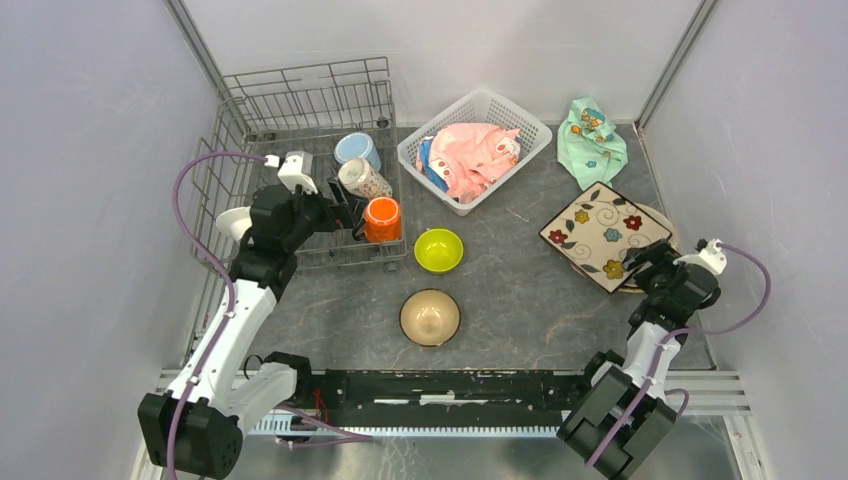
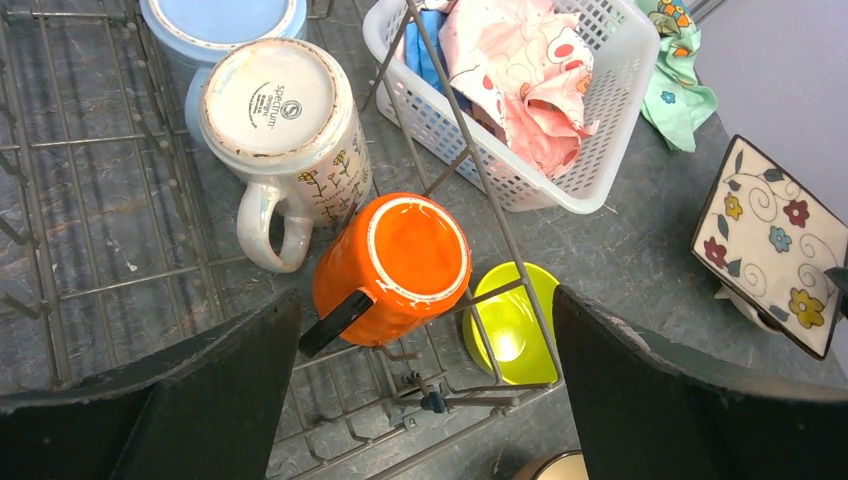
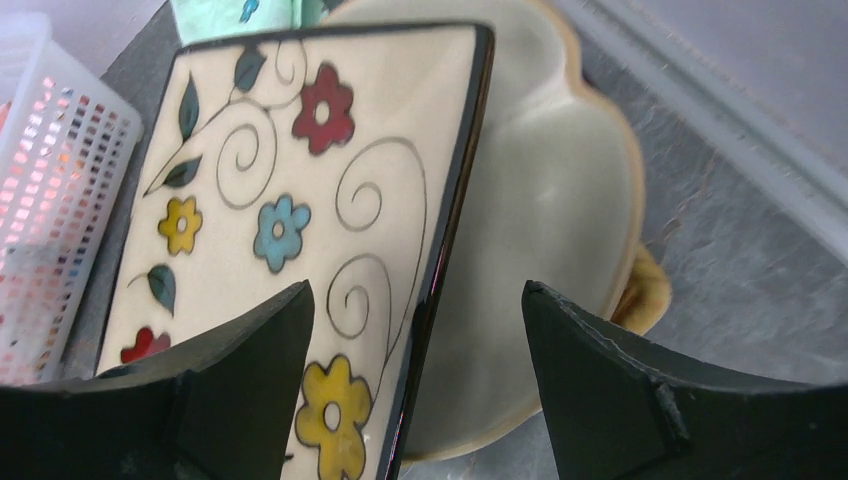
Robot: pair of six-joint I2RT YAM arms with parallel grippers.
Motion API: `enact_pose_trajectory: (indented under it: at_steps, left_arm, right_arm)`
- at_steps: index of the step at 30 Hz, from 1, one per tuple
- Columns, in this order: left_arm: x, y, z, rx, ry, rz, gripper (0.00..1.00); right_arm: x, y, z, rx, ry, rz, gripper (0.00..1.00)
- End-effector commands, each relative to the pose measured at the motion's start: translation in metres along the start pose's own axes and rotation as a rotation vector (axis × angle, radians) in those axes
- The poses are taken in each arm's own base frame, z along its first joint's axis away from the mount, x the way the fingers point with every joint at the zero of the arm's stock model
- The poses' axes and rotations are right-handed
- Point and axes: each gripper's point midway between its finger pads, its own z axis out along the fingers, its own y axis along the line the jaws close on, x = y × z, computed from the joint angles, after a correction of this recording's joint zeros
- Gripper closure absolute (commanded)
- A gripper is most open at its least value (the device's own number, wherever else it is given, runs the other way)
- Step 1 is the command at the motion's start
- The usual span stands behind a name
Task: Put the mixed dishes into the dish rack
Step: Pick up the plate from the corner of the board.
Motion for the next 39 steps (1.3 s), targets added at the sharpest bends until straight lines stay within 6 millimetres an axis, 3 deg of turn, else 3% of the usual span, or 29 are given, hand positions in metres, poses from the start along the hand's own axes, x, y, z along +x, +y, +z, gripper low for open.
enact_pose_trajectory:
  at_steps: [1, 18, 23, 30, 39]
  left_arm:
    - [-0.005, -0.007, 0.004, 0.037, -0.02, -0.01, 0.0]
    - [-0.005, -0.005, -0.001, 0.022, -0.038, -0.004, 0.0]
    - [-0.004, -0.003, -0.001, 0.012, -0.037, -0.002, 0.0]
    - [-0.004, -0.001, -0.001, 0.003, -0.036, 0.002, 0.0]
    - [-0.008, -0.001, -0.004, -0.001, -0.054, 0.009, 0.0]
  right_arm:
    - [-0.006, 0.023, -0.003, -0.161, -0.065, 0.01, 0.19]
    - [0.014, 0.022, -0.003, -0.24, -0.009, 0.116, 0.29]
    - [0.009, 0.022, -0.002, -0.239, -0.025, 0.118, 0.35]
    - [0.001, 0.018, -0.001, -0.256, -0.052, 0.18, 0.65]
    - [-0.009, 0.031, -0.005, -0.315, -0.083, 0.242, 0.92]
